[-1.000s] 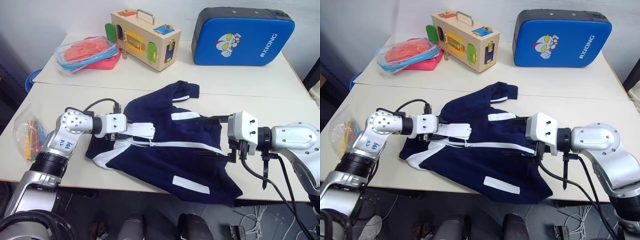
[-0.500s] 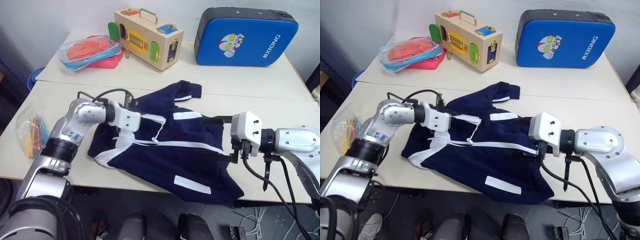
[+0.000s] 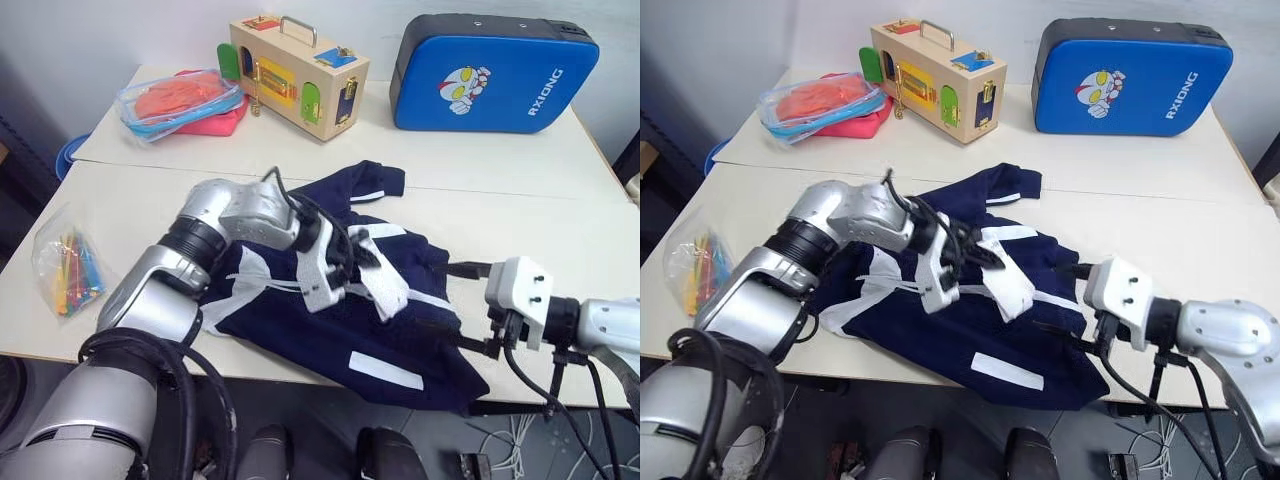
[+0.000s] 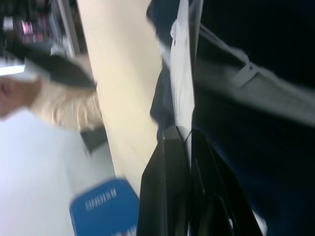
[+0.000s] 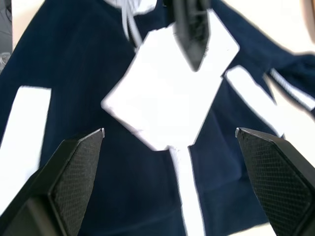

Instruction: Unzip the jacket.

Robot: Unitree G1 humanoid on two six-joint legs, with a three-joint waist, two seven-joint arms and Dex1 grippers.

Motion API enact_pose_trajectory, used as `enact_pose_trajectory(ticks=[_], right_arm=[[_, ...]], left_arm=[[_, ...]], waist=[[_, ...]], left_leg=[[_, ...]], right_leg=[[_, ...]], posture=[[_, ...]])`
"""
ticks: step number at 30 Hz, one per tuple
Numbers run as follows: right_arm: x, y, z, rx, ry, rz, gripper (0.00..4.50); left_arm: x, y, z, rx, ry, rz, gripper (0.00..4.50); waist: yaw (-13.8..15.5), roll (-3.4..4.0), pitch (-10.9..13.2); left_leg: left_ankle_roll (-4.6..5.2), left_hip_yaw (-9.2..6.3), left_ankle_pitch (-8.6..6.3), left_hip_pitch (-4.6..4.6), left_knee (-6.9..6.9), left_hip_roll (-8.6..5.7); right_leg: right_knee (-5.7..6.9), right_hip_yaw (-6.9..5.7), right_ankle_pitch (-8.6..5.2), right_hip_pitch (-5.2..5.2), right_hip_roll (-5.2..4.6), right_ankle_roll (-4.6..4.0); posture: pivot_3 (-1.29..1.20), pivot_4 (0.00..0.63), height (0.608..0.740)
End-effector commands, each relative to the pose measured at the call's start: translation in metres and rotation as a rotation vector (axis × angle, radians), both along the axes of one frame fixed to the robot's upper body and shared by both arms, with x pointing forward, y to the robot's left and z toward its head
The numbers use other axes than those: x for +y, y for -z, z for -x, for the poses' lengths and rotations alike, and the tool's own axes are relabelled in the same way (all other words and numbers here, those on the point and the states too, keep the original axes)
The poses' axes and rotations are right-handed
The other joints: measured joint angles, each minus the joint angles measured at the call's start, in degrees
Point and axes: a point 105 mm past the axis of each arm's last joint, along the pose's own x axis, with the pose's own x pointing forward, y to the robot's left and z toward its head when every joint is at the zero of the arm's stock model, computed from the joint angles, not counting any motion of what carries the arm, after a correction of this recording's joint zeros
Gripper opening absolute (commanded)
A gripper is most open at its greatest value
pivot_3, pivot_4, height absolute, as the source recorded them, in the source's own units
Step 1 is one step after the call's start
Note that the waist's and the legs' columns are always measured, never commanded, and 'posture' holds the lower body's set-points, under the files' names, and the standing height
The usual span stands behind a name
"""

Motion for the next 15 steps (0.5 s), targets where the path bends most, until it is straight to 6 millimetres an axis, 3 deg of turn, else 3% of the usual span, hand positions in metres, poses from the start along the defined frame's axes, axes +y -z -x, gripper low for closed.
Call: enact_pose_trajectory(ticks=[1, 4, 10, 15], right_arm=[[0.002, -0.01, 0.007, -0.061, 0.015, -0.001, 4.5], [0.002, -0.008, 0.01, -0.059, 0.034, -0.007, 4.5], [0.002, -0.003, 0.011, -0.043, 0.031, 0.002, 4.5], [0.01, -0.003, 0.009, -0.042, -0.002, -0.011, 4.5]], left_arm=[[-0.004, 0.005, 0.001, -0.012, 0.048, -0.031, 0.02], [-0.004, 0.015, -0.003, 0.054, 0.01, -0.031, 0.02], [0.002, 0.017, -0.005, 0.172, -0.053, 0.024, 1.77], [0.01, 0.002, -0.01, 0.309, -0.163, 0.201, 3.23]], waist=[[0.1, 0.0, 0.0], [0.3, 0.0, 0.0], [0.2, 0.0, 0.0], [-0.1, 0.0, 0.0]], left_leg=[[0.0, 0.0, 0.0, 0.0, 0.01, 0.0], [0.01, -0.03, 0.0, 0.02, 0.04, -0.01], [0.02, -0.07, -0.01, 0.0, 0.05, -0.02], [0.02, -0.1, 0.0, 0.02, 0.05, 0.0]], right_leg=[[0.01, 0.01, 0.0, 0.0, 0.0, 0.0], [0.01, 0.0, 0.01, 0.05, 0.0, 0.01], [-0.01, -0.02, 0.01, 0.05, -0.01, 0.02], [0.01, -0.03, 0.01, 0.05, -0.01, 0.02]], posture=[[0.0, 0.15, 0.74], [0.0, 0.15, 0.74], [0.0, 0.15, 0.74], [0.0, 0.15, 0.74]])
